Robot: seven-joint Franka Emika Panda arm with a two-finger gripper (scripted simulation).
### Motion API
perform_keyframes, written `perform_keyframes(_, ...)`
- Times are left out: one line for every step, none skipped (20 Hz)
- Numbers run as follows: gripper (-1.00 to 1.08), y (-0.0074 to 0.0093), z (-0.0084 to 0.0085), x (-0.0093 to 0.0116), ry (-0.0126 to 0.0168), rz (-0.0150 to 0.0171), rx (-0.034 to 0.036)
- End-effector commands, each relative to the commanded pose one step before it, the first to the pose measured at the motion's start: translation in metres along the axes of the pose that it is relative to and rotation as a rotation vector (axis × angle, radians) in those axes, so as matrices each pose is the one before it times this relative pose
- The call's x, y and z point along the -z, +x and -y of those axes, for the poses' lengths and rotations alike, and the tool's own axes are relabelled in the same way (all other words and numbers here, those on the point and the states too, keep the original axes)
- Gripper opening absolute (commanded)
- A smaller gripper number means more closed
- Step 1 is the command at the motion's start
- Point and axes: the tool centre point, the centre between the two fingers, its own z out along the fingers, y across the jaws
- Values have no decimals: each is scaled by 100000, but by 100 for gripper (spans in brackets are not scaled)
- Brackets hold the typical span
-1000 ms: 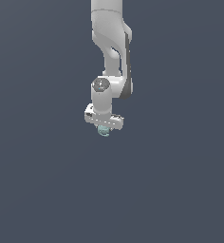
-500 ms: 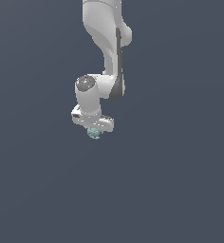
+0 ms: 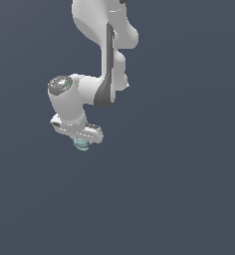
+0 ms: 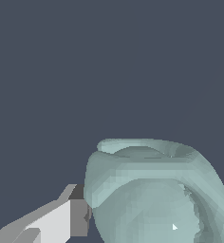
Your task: Pick up the object and move it to a goal position.
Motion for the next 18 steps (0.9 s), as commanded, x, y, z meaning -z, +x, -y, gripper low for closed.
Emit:
perform_keyframes(-100,1541,-1126,933,-9,73,112)
perform_keyframes(-100,582,-422,343,0,0,0)
perform_keyframes(-100,568,-407,332,0,0,0)
perform_keyframes(-100,534,-380,310,0,0,0)
perform_keyframes(-100,495,-350,286,0,0,0)
perform_keyframes(-100,459,-322,263,0,0,0)
perform_keyframes(-100,424,-295,241,0,0,0)
perform_keyframes(-100,391,-268,220,0,0,0)
perform_keyframes(-100,359,-242,199,0,0,0)
perform_keyframes(-100,329,-219,181,0,0,0)
perform_keyframes(-100,301,-199,164,0,0,0)
perform_keyframes(-100,274,-179,148,0,0,0)
perform_keyframes(-100,247,-161,133,0,0,0)
perform_keyframes(-100,220,-142,118,0,0,0)
perform_keyframes(-100,194,-124,103,0,0,0)
perform_keyframes(-100,169,-107,89,0,0,0)
perform_keyframes(-100,144,-89,74,0,0,0)
perform_keyframes(-100,120,-71,60,0,0,0)
